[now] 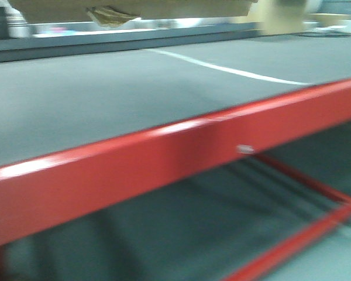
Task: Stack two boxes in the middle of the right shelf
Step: 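Hold the boxes with both grippers and drive away from the bench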
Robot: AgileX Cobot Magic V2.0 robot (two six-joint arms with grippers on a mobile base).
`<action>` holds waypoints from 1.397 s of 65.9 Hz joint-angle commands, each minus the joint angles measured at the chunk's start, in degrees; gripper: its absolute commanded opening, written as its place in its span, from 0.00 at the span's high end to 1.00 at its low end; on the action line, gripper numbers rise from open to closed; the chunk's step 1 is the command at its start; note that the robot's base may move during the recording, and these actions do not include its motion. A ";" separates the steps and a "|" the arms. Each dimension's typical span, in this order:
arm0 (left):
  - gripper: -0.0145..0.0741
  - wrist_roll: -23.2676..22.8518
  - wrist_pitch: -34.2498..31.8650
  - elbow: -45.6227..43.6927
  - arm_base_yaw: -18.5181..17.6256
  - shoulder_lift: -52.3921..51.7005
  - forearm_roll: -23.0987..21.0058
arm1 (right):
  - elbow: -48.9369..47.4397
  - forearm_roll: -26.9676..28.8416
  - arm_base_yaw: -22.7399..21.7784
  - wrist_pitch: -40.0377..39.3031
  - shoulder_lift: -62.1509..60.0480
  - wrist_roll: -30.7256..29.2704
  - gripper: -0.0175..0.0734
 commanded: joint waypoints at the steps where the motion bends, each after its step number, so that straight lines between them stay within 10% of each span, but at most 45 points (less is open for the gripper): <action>1: 0.96 0.62 -2.66 -0.43 -0.34 -0.47 -1.63 | -0.60 -0.12 0.23 -7.55 -0.94 0.18 0.98; 92: 0.96 0.62 -2.66 -0.43 -0.34 -0.47 -1.63 | -0.60 -0.12 0.23 -7.55 -0.94 0.18 0.98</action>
